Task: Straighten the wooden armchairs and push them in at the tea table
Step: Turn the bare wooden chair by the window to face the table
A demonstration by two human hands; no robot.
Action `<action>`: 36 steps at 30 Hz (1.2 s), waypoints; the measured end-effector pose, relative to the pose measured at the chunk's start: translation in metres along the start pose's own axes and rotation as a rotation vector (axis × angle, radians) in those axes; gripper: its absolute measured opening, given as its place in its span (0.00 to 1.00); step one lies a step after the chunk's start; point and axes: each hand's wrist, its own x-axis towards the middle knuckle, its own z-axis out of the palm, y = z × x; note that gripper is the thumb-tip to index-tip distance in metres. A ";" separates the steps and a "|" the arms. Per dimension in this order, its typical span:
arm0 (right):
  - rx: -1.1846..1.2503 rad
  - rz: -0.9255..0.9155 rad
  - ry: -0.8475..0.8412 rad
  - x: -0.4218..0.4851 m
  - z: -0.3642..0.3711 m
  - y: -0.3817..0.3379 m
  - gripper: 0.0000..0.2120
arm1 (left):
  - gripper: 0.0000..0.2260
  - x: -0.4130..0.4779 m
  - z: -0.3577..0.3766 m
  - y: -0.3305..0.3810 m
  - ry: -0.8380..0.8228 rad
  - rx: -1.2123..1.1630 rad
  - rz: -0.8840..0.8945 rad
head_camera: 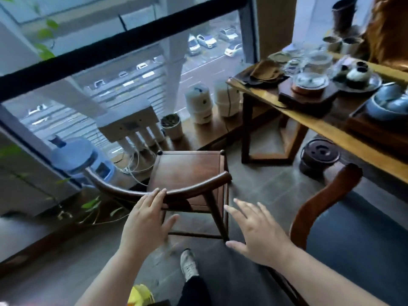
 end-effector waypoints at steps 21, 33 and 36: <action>-0.082 -0.010 -0.572 0.244 0.057 -0.107 0.50 | 0.44 0.106 0.068 -0.202 -0.295 0.002 0.098; -0.008 0.009 -0.812 0.274 0.056 -0.106 0.28 | 0.31 0.125 0.075 -0.215 -0.422 0.154 0.410; 0.021 -0.011 -0.843 0.277 0.059 -0.104 0.26 | 0.14 0.130 0.067 -0.208 -0.550 0.178 0.407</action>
